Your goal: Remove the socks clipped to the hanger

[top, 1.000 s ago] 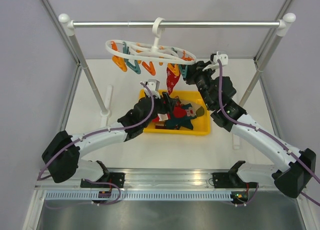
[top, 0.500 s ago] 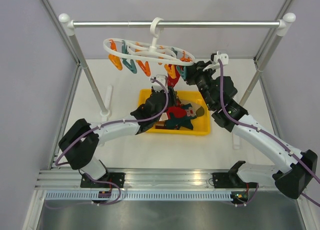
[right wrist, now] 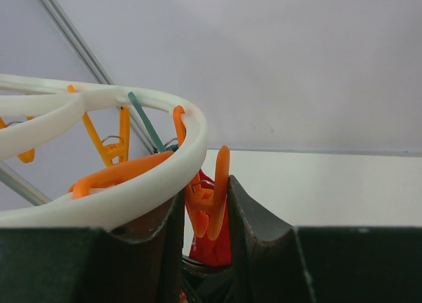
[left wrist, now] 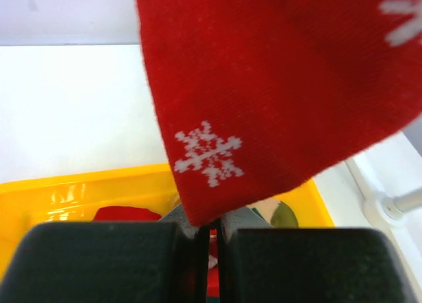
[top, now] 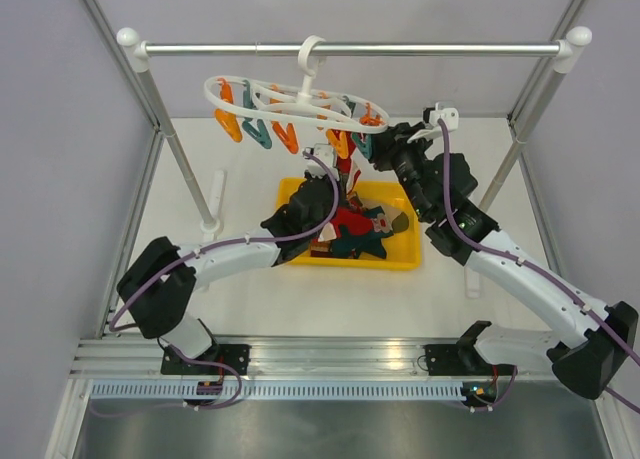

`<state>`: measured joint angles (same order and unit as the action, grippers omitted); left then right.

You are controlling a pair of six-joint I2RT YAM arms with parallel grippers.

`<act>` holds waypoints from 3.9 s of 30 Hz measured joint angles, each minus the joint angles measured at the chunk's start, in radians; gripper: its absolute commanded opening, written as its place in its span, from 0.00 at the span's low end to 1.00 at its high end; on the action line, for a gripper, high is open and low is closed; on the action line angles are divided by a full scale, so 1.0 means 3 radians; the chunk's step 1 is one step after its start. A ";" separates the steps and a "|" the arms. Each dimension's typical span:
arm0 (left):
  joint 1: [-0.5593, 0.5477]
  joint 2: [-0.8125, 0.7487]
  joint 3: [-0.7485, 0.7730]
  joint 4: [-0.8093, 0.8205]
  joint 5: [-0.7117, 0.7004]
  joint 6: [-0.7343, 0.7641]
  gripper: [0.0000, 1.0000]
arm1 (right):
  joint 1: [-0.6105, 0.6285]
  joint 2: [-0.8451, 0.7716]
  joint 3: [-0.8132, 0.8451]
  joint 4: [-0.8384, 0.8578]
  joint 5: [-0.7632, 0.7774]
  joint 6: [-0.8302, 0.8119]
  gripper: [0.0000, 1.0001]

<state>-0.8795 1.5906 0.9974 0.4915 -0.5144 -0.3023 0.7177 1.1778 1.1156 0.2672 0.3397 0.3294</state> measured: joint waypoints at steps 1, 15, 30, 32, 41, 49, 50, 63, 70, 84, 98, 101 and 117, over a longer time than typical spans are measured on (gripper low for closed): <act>0.0000 -0.0027 -0.0018 0.0001 0.0062 0.0000 0.02 | 0.0000 -0.0018 0.0000 -0.0011 0.0001 0.0000 0.31; -0.0048 -0.0500 -0.0161 -0.0069 0.1291 -0.0200 0.02 | 0.0001 -0.0710 -0.0355 -0.0160 -0.0100 0.0023 0.71; -0.0050 -0.0994 -0.0478 -0.0266 0.1915 -0.0373 0.02 | -0.0008 -0.1139 -0.0622 -0.0571 0.0319 0.0075 0.60; -0.0050 -0.1086 -0.0559 -0.0266 0.1933 -0.0390 0.02 | -0.0047 -0.0955 -0.0547 -0.0608 0.0305 0.0076 0.60; -0.0050 -0.1427 -0.0788 -0.0483 0.1933 -0.0407 0.02 | -0.0547 -0.0445 -0.0375 -0.0716 -0.0058 0.0169 0.59; -0.0050 -0.1526 -0.0792 -0.0670 0.1910 -0.0407 0.02 | -0.0582 -0.0450 -0.0343 -0.0483 -0.0434 0.0237 0.55; -0.0050 -0.1542 -0.0799 -0.0696 0.1910 -0.0407 0.02 | -0.0605 -0.0448 -0.0342 -0.0455 -0.0474 0.0235 0.55; -0.0050 -0.1771 -0.0823 -0.0956 0.1897 -0.0407 0.02 | -0.0818 -0.0123 -0.0343 0.0477 -0.1460 0.0346 0.55; -0.0050 -0.1781 -0.0823 -0.1087 0.1893 -0.0406 0.02 | -0.0874 -0.0128 -0.0378 0.0917 -0.1907 0.0556 0.56; -0.0050 -0.1605 -0.0792 -0.1111 0.1892 -0.0406 0.02 | -0.0879 -0.0014 -0.0381 0.1127 -0.2363 0.0811 0.57; -0.0050 -0.1250 -0.0558 -0.1114 0.1619 -0.0406 0.02 | -0.0879 -0.0134 -0.0601 0.1101 -0.2458 0.0809 0.59; -0.0051 -0.1155 -0.0519 -0.1114 0.1558 -0.0406 0.02 | -0.0879 -0.0148 -0.0601 0.1064 -0.2458 0.0809 0.59; -0.0104 -0.0882 -0.0309 -0.1114 0.1372 -0.0406 0.02 | -0.0868 -0.0210 -0.0594 0.0988 -0.2448 0.0810 0.61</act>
<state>-0.9108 1.3258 0.9047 0.1574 -0.1028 -0.4240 0.4572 1.1149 0.9375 0.5636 -0.3946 0.5724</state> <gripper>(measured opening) 0.029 0.605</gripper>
